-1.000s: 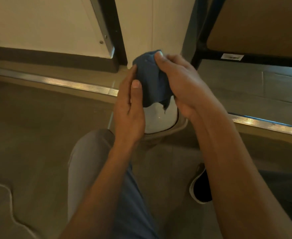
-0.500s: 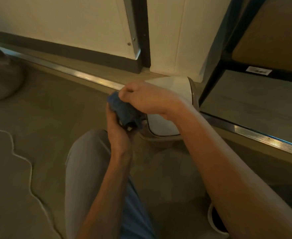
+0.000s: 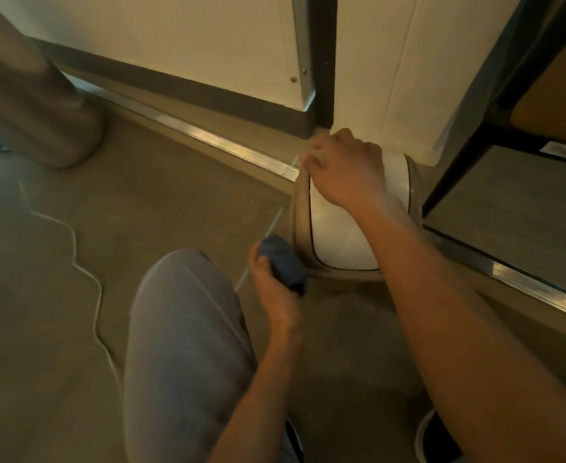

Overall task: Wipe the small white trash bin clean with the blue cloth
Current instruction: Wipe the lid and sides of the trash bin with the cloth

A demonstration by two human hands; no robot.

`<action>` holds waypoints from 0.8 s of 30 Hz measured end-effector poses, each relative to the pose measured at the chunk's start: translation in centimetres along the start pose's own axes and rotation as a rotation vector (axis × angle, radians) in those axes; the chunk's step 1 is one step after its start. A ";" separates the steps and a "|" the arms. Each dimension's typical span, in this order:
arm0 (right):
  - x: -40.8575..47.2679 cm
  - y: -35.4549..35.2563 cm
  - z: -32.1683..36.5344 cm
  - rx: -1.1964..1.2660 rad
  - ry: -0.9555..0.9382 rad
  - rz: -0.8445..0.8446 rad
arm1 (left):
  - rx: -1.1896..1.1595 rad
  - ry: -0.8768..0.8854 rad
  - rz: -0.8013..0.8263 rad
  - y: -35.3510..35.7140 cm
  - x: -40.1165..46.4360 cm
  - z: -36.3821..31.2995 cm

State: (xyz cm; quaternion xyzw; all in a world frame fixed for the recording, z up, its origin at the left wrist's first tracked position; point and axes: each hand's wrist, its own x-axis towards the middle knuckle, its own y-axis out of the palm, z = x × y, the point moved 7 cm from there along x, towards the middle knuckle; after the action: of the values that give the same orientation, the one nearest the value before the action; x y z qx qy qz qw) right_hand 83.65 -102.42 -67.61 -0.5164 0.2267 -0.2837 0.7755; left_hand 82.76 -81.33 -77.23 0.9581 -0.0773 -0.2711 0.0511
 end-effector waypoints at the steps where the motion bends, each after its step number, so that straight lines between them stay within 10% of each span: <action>1: -0.1 0.2 -0.1 -0.045 0.021 -0.066 | 0.060 0.025 0.021 0.6 -0.5 1.2; 7: -0.5 1.1 0.0 -0.165 0.061 -0.172 | 0.176 0.250 0.080 2.9 -4.7 3.7; 24: -0.4 1.2 0.4 -0.259 0.078 -0.257 | 0.517 0.123 0.323 7.6 7.3 -4.2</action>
State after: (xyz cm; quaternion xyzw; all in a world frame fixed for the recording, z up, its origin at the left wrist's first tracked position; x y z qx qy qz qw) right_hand 83.88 -101.53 -68.55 -0.6251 0.2232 -0.3688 0.6506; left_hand 90.17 -89.84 -76.31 0.9293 -0.2915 -0.1722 -0.1474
